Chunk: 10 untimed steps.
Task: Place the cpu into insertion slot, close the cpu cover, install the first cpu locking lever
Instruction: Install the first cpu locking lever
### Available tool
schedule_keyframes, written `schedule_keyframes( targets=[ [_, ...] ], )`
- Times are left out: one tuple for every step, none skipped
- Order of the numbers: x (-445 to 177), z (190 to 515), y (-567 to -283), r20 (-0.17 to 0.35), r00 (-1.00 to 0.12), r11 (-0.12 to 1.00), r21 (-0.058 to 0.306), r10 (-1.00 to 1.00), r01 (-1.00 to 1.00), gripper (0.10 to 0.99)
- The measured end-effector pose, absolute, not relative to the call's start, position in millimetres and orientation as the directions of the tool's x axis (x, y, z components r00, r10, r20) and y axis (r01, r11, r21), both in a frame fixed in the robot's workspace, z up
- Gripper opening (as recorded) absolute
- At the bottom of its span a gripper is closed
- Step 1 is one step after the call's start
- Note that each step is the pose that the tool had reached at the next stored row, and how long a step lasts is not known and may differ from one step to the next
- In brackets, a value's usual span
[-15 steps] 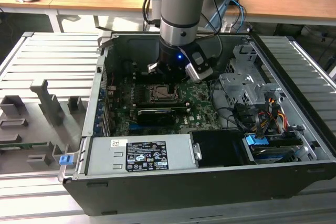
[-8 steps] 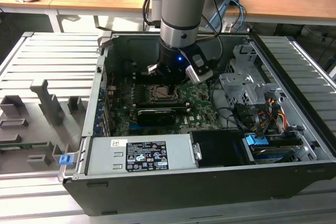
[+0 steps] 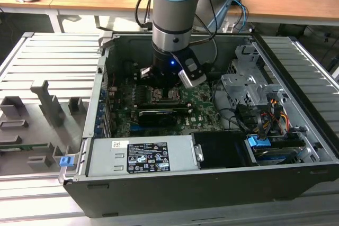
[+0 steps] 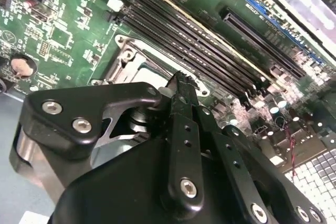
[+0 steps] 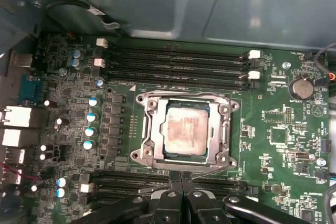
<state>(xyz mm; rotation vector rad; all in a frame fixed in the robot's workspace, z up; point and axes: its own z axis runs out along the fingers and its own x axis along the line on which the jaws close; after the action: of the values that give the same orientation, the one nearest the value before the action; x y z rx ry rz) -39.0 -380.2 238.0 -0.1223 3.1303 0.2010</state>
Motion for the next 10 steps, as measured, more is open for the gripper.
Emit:
schedule_keyframes(
  targets=[
    [-39.6, 232.2, -380.2, -0.008, -0.997, 0.989, 0.129, -0.078, -0.078, 0.106],
    [-39.7, 229.7, -380.2, -0.008, -0.997, 0.989, 0.129, -0.078, -0.078, 0.106],
    [-40.0, 227.9, -380.2, -0.008, -0.997, 0.989, 0.129, -0.078, -0.078, 0.106],
    [-40.9, 226.1, -380.2, -0.008, -0.997, 0.988, 0.131, -0.077, -0.078, 0.106],
    [-42.1, 225.2, -380.2, -0.008, -0.997, 0.988, 0.133, -0.077, -0.078, 0.106],
    [-46.5, 225.1, -380.6, -0.009, -0.997, 0.986, 0.150, -0.077, -0.078, 0.106],
    [-49.6, 225.1, -381.4, -0.010, -0.997, 0.984, 0.160, -0.077, -0.078, 0.106],
    [-51.0, 225.0, -382.1, -0.011, -0.997, 0.984, 0.163, -0.077, -0.078, 0.106],
    [-52.0, 225.0, -383.0, -0.012, -0.997, 0.983, 0.165, -0.077, -0.078, 0.106],
    [-53.2, 225.0, -385.2, -0.012, -0.997, 0.983, 0.167, -0.077, -0.078, 0.106]
  ],
)
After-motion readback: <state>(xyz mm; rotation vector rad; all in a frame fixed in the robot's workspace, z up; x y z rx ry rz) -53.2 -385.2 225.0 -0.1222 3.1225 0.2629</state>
